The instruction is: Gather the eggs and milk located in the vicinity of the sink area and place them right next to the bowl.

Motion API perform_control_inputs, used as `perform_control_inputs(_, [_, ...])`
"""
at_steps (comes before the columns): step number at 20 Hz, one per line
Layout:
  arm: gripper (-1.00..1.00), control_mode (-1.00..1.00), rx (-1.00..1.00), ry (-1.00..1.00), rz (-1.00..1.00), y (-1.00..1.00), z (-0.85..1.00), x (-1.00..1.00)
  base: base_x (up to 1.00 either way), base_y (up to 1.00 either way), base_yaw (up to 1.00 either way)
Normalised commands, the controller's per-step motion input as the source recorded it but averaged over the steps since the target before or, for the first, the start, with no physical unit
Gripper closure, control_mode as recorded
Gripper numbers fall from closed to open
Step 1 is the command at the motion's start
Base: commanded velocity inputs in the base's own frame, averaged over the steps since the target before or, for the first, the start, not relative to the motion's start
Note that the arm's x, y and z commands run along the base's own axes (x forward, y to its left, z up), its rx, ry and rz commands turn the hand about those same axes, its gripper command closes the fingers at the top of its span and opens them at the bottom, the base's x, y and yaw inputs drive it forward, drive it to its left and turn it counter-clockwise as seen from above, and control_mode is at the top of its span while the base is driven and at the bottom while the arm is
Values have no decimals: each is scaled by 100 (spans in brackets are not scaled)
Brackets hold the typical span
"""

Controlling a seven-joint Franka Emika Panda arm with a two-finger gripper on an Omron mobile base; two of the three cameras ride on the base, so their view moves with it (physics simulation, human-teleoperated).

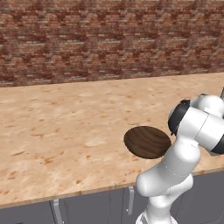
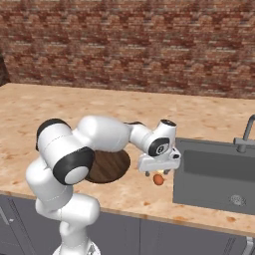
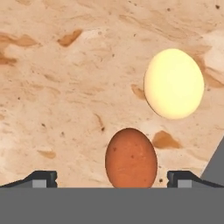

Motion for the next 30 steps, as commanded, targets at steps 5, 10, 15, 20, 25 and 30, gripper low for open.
perform_control_inputs(5, [-100,-100,0,-3,0,7,-28,0,0,0,0])
perform_control_inputs(10, [-100,-100,0,-2,0,-1,-3,-8,0,0,0])
perform_control_inputs(15, [-100,-100,0,-3,0,-8,0,0,0,0,0])
perform_control_inputs(20, [-100,-100,0,-1,0,-4,-4,0,0,0,0])
perform_control_inputs(25, [-100,-100,0,-1,0,0,-19,0,0,0,0])
perform_control_inputs(30, [-100,-100,0,-2,0,0,-23,0,0,0,0])
